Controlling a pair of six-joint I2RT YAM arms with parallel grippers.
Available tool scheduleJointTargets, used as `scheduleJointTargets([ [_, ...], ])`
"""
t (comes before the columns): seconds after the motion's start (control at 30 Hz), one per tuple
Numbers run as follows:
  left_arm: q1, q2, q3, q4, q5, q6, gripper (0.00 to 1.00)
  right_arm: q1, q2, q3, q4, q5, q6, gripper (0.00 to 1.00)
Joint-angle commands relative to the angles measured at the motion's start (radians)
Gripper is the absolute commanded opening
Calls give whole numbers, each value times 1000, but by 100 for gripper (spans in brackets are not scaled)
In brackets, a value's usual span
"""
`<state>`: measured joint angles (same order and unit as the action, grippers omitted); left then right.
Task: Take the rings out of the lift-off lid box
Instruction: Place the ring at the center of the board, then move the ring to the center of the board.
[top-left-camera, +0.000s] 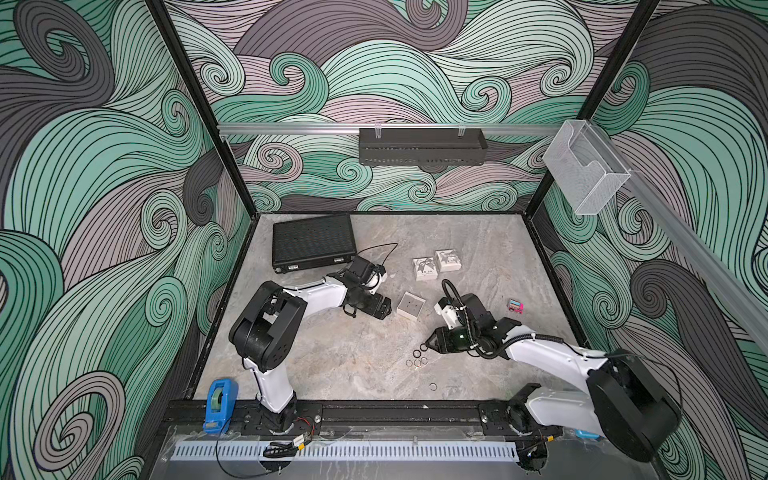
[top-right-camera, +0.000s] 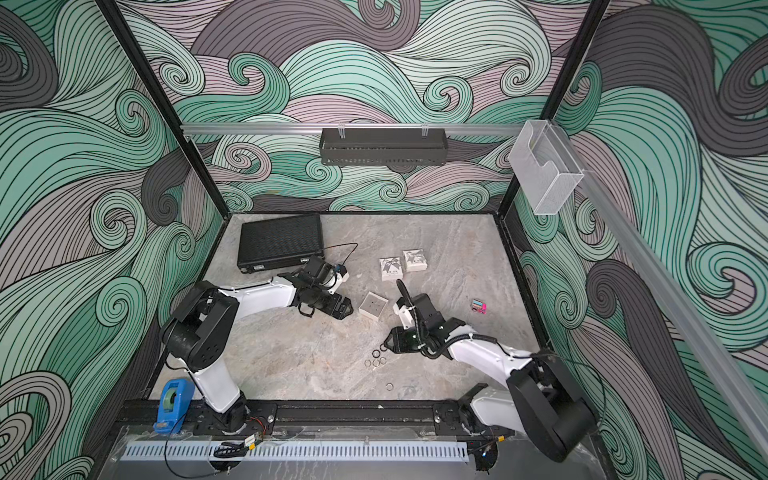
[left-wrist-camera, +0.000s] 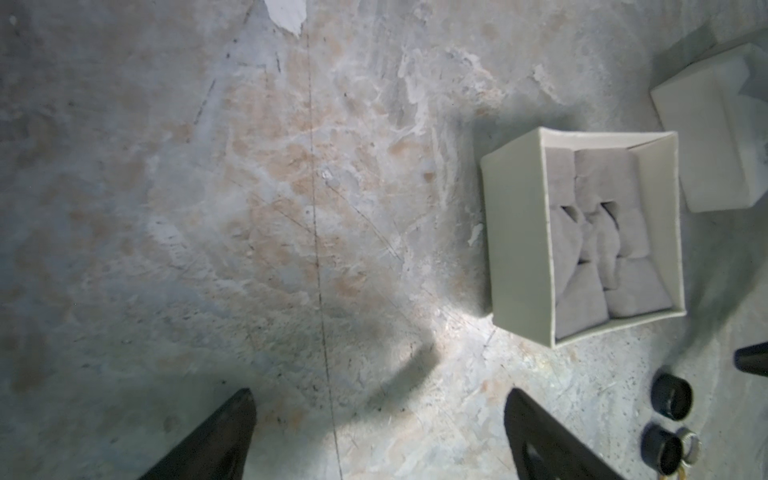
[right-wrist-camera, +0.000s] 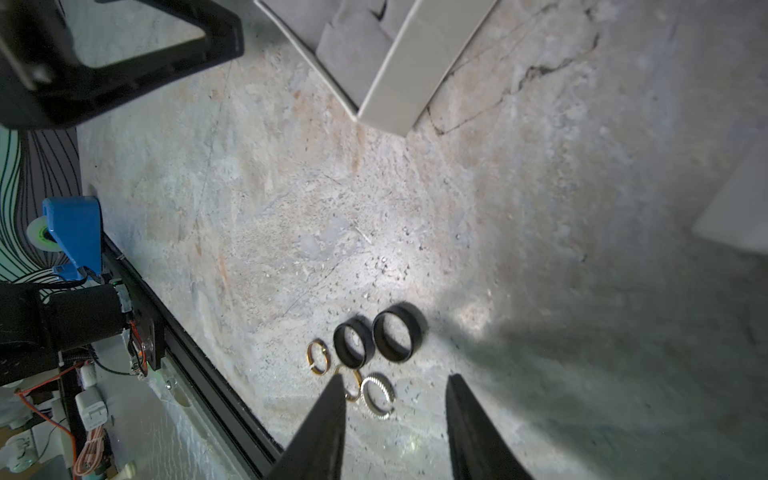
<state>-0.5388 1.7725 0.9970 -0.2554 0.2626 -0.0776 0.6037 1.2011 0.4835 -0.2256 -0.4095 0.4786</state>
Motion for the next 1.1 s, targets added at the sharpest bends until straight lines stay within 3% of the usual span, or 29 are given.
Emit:
scheduleJointTargets([
  [0.0,5,16,20,-8,7,-9,95,34,-98,-2,-189,69,-11,52],
  [0.07,3,13,19,-10,9,-9,95,81,-169,-2,-266,105,-5,65],
  [0.1,4,12,18,-8,11,-10,95,102,-196,-2,-296,125,3,75],
  [0.13,4,10,16,-8,13,-10,95,125,-223,-3,-325,145,14,94],
  [0.17,5,9,17,-8,15,-10,95,146,-246,-2,-352,164,22,100],
  [0.47,4,4,14,-11,24,-10,95,351,-293,51,-465,430,53,100],
  [0.73,4,-5,5,-10,23,-8,95,475,-24,151,-518,563,68,100],
  [1.07,5,-14,-10,-1,21,-5,95,524,19,159,-529,595,127,100],
])
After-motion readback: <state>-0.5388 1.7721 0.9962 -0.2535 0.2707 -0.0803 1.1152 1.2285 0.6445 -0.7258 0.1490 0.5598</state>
